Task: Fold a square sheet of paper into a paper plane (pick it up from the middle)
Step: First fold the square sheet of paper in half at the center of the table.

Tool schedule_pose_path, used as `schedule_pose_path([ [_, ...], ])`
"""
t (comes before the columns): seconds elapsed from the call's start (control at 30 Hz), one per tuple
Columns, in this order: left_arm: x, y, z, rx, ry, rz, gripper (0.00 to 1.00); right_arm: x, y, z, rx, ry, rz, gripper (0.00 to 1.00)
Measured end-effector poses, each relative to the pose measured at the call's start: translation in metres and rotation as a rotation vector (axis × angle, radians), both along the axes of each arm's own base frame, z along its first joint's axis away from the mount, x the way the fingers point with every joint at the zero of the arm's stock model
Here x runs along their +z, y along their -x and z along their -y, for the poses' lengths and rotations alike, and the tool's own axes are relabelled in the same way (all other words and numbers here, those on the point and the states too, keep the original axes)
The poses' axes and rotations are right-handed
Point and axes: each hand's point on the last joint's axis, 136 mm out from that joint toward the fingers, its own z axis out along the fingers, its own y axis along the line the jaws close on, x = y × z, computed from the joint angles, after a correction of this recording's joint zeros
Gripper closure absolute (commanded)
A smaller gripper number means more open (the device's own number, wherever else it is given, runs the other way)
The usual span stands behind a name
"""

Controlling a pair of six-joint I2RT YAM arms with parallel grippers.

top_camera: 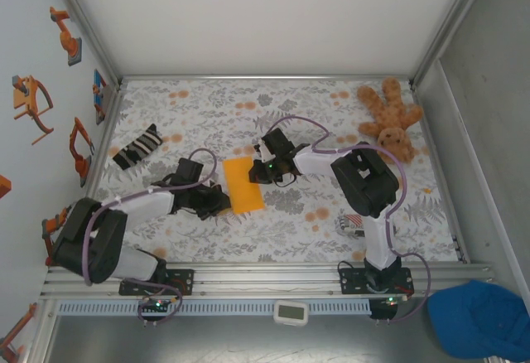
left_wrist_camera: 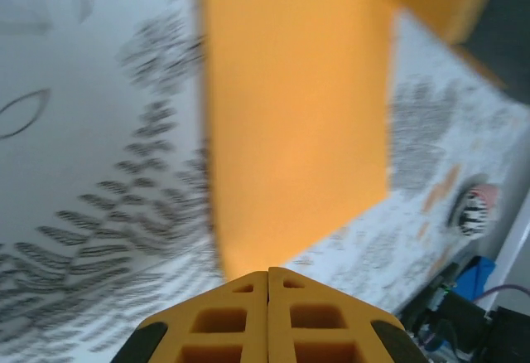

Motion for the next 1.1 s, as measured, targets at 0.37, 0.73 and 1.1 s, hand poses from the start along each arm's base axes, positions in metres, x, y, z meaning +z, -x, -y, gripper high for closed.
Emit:
schedule_pose_path([
  [0.37,0.021,-0.090,0.019,0.068,0.027,0.150,0.96,-0.001,0.000,0.000,-0.008,-0.004,-0.002,1.00],
  [0.73,-0.033,-0.062,0.010,0.061,-0.005,0.036,0.96,-0.001,0.000,0.000,-0.008,-0.006,-0.002,1.00],
  [1.1,-0.027,-0.019,-0.012,0.053,-0.041,0.015,0.96,-0.001,0.000,0.000,-0.015,-0.007,-0.006,1.00],
])
